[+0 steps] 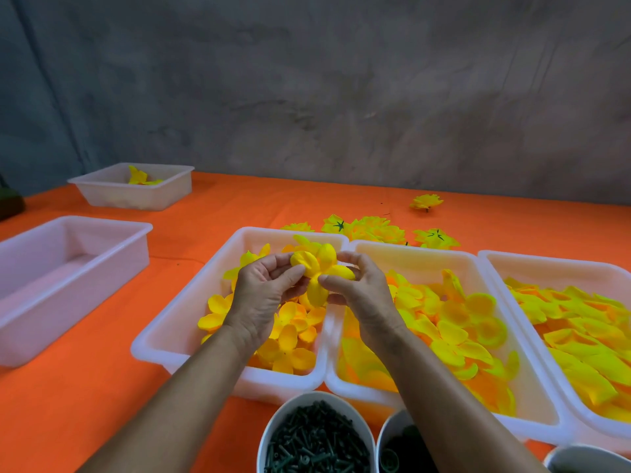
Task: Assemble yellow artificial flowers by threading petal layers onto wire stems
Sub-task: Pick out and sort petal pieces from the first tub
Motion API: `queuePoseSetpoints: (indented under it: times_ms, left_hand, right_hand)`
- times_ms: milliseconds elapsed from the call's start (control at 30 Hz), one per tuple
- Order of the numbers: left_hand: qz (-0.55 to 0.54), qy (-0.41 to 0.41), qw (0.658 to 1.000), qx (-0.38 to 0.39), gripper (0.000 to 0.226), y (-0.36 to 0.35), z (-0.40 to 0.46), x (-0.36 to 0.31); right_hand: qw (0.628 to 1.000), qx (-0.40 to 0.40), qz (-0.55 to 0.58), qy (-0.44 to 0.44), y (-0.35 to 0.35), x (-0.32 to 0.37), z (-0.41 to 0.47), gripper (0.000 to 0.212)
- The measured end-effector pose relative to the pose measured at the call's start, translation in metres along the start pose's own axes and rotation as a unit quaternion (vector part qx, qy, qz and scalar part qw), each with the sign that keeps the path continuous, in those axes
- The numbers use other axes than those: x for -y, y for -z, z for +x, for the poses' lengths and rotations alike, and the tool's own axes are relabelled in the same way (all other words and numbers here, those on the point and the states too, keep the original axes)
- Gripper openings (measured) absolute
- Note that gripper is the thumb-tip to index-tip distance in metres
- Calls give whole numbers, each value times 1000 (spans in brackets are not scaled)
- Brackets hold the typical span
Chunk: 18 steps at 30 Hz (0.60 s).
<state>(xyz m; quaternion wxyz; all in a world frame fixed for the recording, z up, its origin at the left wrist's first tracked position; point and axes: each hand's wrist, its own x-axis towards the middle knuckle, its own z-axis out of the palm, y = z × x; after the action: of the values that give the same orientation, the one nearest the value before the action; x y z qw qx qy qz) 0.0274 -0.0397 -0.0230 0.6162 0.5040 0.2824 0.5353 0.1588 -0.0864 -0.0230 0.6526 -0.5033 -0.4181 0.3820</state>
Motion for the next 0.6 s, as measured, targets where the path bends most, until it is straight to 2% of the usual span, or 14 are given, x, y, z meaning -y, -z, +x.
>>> queuePoseSetpoints:
  times_ms: [133, 233, 433, 600]
  left_hand:
    - [41, 16, 998, 48, 16, 0, -2, -1]
    - [76, 11, 995, 65, 15, 0, -4, -1]
    - [236, -48, 971, 7, 15, 1, -3, 6]
    - [364, -103, 925, -49, 9, -1, -1, 13]
  right_hand:
    - [998, 45, 53, 1, 2, 2, -1, 28]
    - [997, 69, 26, 21, 4, 0, 0, 21]
    - [992, 41, -79, 89, -3, -9, 1, 29]
    - [973, 8, -183, 141, -4, -13, 1, 39]
